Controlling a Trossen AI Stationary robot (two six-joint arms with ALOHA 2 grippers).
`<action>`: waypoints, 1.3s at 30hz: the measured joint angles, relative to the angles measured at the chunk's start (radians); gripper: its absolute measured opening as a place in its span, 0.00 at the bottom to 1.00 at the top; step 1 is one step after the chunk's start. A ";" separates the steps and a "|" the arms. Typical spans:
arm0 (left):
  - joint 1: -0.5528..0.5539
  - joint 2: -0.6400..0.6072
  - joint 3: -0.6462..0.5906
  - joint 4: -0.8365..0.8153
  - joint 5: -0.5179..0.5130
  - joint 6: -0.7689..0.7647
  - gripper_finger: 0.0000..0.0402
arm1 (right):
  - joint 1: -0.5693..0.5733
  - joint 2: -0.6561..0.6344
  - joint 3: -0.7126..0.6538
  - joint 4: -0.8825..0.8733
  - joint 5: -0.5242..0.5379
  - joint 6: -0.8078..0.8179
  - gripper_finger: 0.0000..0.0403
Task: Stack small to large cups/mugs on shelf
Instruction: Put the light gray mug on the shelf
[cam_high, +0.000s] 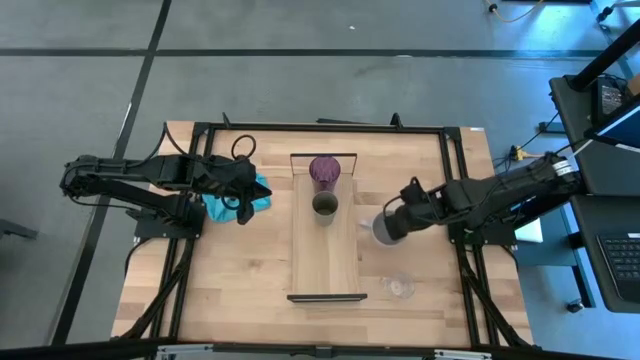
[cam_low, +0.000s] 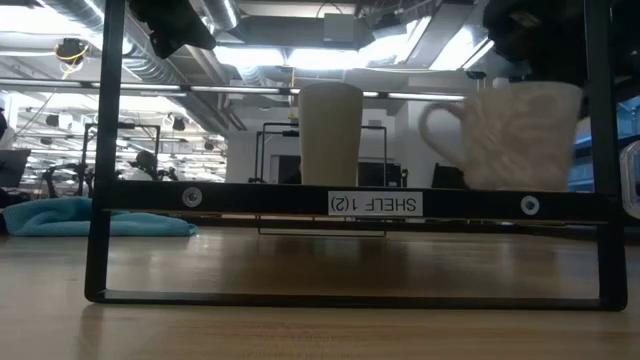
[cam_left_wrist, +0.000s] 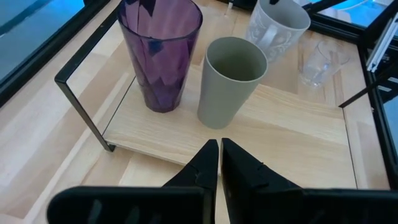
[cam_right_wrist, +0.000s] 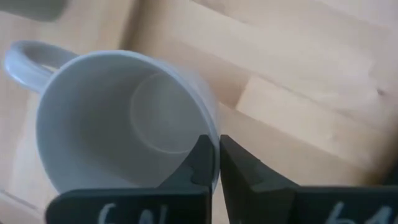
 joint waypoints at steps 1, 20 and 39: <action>0.000 0.000 0.000 0.000 0.000 -0.001 0.03 | -0.011 0.001 0.012 0.002 -0.001 -0.026 0.03; 0.000 0.000 0.000 0.000 -0.001 -0.002 0.03 | -0.080 0.116 0.083 0.210 -0.112 -0.218 0.03; 0.005 0.000 0.000 0.000 -0.010 0.008 0.03 | -0.126 0.173 0.084 0.419 -0.211 -0.426 0.03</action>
